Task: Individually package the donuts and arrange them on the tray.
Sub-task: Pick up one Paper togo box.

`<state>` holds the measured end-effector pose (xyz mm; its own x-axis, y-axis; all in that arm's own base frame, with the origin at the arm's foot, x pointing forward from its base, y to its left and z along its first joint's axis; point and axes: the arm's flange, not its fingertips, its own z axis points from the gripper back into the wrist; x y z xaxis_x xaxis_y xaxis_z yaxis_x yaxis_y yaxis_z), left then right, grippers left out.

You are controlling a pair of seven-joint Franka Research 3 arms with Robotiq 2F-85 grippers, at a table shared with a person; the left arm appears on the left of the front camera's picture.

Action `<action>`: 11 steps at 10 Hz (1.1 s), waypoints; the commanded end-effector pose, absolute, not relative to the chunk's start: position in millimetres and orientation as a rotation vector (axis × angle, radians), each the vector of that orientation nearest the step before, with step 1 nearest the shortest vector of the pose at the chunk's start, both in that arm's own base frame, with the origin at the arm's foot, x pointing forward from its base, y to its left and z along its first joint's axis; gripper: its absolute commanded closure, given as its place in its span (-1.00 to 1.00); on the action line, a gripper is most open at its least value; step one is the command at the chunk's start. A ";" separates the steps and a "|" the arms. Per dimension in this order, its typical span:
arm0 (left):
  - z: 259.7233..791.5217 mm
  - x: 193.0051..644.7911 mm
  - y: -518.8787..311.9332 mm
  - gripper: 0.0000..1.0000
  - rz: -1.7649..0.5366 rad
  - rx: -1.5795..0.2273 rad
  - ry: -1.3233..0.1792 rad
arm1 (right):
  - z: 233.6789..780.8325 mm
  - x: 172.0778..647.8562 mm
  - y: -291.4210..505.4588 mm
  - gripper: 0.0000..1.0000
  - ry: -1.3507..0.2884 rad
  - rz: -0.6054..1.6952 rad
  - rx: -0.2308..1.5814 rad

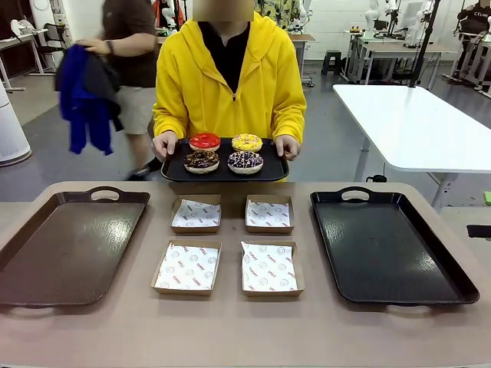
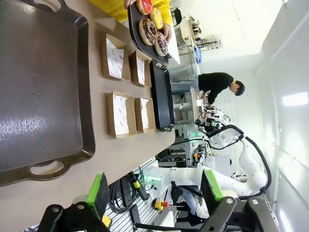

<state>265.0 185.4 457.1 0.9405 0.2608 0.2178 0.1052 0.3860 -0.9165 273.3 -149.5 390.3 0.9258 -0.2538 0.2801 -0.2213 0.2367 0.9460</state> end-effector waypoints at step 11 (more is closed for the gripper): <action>456.1 264.2 186.7 -1.00 0.097 -1.195 -0.366 | 390.5 273.0 -150.2 -1.00 -0.423 -0.024 1.354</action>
